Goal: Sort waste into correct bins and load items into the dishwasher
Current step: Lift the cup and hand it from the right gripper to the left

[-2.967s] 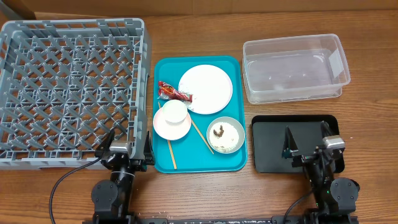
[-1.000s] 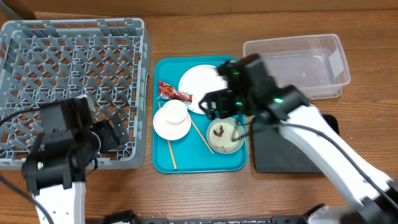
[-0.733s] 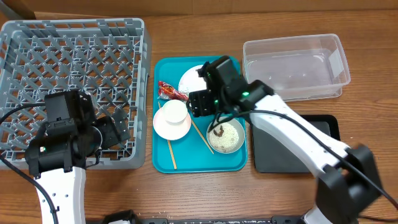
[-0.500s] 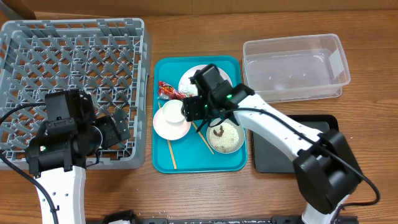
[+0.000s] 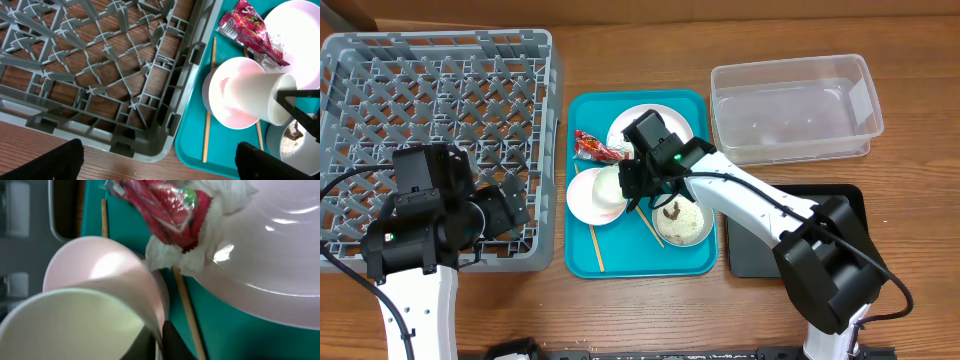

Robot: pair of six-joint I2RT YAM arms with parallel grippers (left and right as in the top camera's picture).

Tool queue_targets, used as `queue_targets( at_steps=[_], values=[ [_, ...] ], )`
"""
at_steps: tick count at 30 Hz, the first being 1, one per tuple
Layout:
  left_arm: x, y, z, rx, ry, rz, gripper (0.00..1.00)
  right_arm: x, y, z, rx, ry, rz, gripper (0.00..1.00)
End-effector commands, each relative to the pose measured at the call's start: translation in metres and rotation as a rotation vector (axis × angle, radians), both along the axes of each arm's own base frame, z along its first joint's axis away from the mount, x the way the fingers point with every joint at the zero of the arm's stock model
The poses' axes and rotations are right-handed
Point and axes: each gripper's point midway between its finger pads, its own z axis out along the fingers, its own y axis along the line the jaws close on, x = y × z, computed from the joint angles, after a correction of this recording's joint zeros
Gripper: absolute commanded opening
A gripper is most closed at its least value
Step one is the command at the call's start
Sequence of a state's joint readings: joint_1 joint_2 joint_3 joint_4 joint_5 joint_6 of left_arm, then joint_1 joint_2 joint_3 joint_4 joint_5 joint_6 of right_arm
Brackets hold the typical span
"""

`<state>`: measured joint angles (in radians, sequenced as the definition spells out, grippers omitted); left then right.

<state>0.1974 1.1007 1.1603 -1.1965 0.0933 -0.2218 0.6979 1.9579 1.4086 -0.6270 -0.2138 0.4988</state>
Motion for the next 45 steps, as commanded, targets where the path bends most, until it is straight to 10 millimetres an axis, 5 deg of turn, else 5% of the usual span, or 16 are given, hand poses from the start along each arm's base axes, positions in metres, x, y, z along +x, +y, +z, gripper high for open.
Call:
queue_targets(
  at_steps=[1, 6, 13, 19, 27, 37, 45],
  values=[
    [0.004, 0.000, 0.005, -0.001, -0.017, -0.015, 0.98, 0.022, -0.005, 0.047, 0.001, -0.121, -0.044, 0.04],
    [0.006, -0.009, 0.007, -0.049, -0.032, -0.039, 0.96, 0.028, -0.020, 0.109, 0.008, -0.202, -0.043, 0.04],
    [0.026, -0.046, 0.026, -0.193, -0.168, -0.224, 0.94, 0.036, -0.069, 0.180, 0.197, -0.195, -0.110, 0.04],
    [0.042, -0.122, 0.073, -0.456, -0.410, -0.612, 0.97, 0.026, -0.096, 0.192, 0.416, -0.017, -0.067, 0.04],
    [0.048, -0.189, 0.121, -0.714, -0.626, -0.993, 1.00, -0.014, -0.086, 0.246, 0.825, 0.076, 0.231, 0.04],
    [0.053, -0.226, 0.136, -0.800, -0.732, -1.207, 1.00, -0.037, -0.082, 0.279, 1.013, 0.139, 0.360, 0.04],
    [0.048, -0.244, 0.158, -0.842, -0.780, -1.270, 0.96, -0.040, -0.080, 0.280, 1.016, 0.144, 0.370, 0.04]
  ],
)
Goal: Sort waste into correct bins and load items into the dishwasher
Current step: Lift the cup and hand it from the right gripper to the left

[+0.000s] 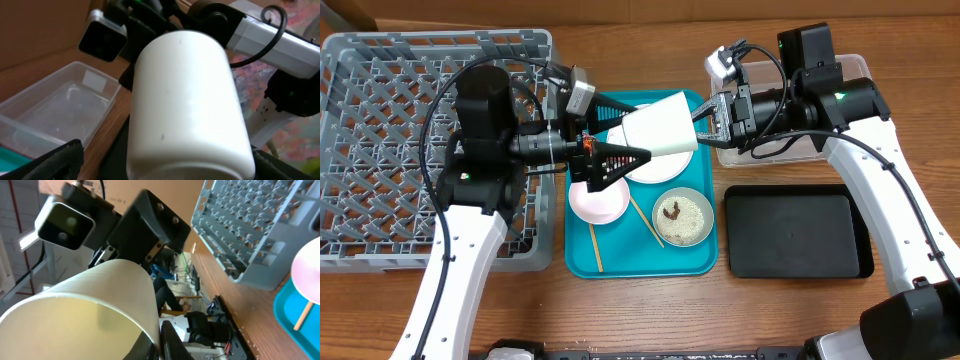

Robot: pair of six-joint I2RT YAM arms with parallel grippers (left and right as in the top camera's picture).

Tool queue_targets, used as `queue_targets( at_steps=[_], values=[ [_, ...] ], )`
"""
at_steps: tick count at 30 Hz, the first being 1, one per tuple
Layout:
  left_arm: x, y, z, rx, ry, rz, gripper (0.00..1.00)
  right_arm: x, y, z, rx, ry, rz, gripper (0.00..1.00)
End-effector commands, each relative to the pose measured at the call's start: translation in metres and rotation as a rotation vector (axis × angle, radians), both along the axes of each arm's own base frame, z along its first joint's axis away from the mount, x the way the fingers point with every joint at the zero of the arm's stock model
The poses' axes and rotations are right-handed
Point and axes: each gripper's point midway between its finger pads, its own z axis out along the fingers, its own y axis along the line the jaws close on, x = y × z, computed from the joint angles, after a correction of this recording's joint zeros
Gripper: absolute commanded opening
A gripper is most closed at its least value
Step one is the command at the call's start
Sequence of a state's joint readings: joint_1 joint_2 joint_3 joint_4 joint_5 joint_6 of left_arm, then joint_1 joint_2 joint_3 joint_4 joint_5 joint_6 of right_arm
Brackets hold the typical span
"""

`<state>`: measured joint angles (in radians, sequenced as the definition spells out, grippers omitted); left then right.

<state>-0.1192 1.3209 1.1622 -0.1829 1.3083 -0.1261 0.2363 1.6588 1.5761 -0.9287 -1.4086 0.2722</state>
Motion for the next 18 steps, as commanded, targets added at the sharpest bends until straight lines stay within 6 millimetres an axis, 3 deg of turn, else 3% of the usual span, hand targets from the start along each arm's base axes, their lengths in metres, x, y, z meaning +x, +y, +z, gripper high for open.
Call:
queue_targets(
  at_steps=[1, 7, 18],
  values=[
    [-0.007, -0.012, 0.011, -0.029, 0.040, -0.054, 0.96, -0.009, 0.003, 0.008, 0.050, -0.008, 0.046, 0.04],
    [-0.016, -0.027, 0.015, -0.034, 0.014, -0.096, 0.88, -0.009, 0.003, 0.009, 0.051, -0.012, 0.048, 0.04],
    [-0.013, -0.028, 0.018, -0.035, -0.009, -0.086, 0.70, -0.009, 0.003, 0.008, 0.050, -0.007, 0.048, 0.04]
  ],
)
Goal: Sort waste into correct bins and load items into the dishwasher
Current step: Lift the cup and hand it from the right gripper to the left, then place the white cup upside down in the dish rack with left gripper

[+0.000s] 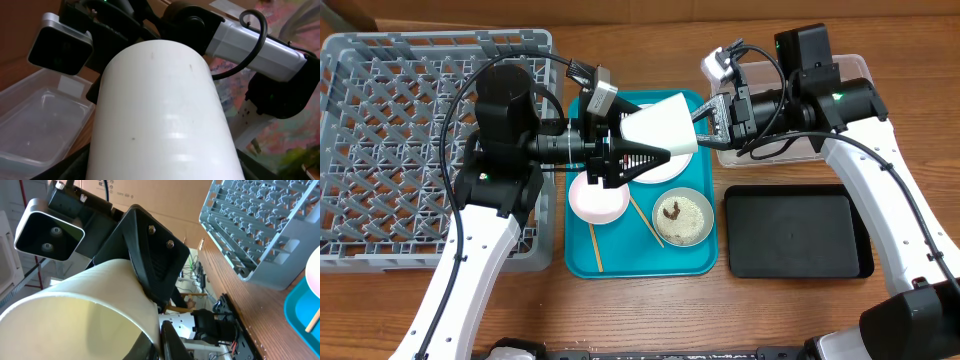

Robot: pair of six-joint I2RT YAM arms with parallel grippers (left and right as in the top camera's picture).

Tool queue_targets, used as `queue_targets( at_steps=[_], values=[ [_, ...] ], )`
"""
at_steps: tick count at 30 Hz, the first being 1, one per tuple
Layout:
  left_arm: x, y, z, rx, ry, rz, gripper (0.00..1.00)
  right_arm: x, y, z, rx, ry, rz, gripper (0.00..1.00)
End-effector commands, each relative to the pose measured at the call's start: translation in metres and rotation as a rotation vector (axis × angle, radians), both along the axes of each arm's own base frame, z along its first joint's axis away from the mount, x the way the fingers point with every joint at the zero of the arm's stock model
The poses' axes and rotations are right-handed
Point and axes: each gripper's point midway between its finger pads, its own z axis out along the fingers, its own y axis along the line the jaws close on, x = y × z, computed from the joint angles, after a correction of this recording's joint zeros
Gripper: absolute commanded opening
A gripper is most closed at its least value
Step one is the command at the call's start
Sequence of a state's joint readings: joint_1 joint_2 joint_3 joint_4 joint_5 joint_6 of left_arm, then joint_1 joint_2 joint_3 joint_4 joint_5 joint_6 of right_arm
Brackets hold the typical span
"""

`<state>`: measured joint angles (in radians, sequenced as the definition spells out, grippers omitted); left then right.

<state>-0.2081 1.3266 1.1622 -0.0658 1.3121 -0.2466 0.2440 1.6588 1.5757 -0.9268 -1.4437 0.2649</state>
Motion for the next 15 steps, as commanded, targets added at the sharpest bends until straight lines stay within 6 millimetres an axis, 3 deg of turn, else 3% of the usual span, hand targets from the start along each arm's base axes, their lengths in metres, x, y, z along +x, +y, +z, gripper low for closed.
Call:
queue_targets(
  at_steps=[1, 12, 15],
  values=[
    [0.0042, -0.0011, 0.0073, -0.008, -0.028, 0.012, 0.70, -0.0041, 0.0010, 0.0035, 0.021, -0.006, 0.019, 0.04],
    [0.0050, -0.0013, 0.0121, -0.017, -0.055, 0.013, 0.52, -0.0039, 0.0010, 0.0031, 0.019, -0.006, 0.017, 0.05],
    [0.0052, -0.0011, 0.0120, -0.017, -0.054, 0.014, 0.43, -0.0012, 0.0011, -0.0014, -0.006, -0.007, 0.000, 0.29]
  ],
)
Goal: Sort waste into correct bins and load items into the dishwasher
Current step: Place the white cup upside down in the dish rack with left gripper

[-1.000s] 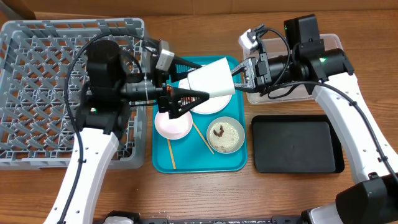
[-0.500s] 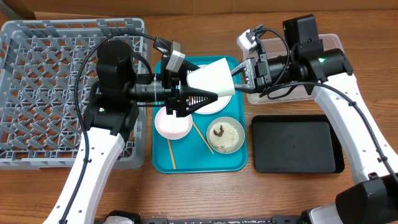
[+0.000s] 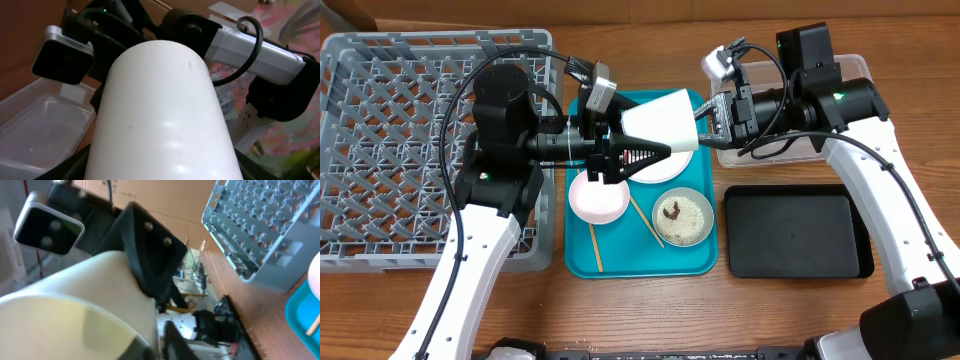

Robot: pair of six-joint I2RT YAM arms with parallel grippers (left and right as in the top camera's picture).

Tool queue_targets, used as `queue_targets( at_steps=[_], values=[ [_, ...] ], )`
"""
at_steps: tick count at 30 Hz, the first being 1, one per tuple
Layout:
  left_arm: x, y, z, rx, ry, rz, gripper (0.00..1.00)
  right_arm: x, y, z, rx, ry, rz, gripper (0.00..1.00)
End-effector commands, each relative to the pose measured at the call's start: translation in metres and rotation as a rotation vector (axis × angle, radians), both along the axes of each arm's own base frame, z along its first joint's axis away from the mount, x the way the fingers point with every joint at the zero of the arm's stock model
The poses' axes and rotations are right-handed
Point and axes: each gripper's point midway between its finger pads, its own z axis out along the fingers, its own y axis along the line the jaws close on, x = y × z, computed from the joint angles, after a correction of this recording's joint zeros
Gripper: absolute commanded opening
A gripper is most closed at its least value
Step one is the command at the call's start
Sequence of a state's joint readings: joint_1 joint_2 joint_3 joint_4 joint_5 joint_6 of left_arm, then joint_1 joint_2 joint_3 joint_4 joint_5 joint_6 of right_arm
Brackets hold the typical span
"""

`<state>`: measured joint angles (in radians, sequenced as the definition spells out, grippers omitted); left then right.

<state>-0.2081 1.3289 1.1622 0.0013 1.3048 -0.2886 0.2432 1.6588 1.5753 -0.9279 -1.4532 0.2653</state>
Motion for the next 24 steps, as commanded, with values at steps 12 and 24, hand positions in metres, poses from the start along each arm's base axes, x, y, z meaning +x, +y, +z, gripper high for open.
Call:
queue_targets(
  at_steps=[12, 24],
  values=[
    [0.041, 0.049, -0.038, 0.101, 0.146, 0.258, 0.11, 0.056, -0.060, -0.097, -0.585, 0.019, -0.399, 0.70],
    [0.041, 0.226, -0.143, 0.599, 0.661, 1.032, 0.04, 0.064, -0.201, -0.111, -0.985, 0.024, -0.775, 0.72]
  ],
)
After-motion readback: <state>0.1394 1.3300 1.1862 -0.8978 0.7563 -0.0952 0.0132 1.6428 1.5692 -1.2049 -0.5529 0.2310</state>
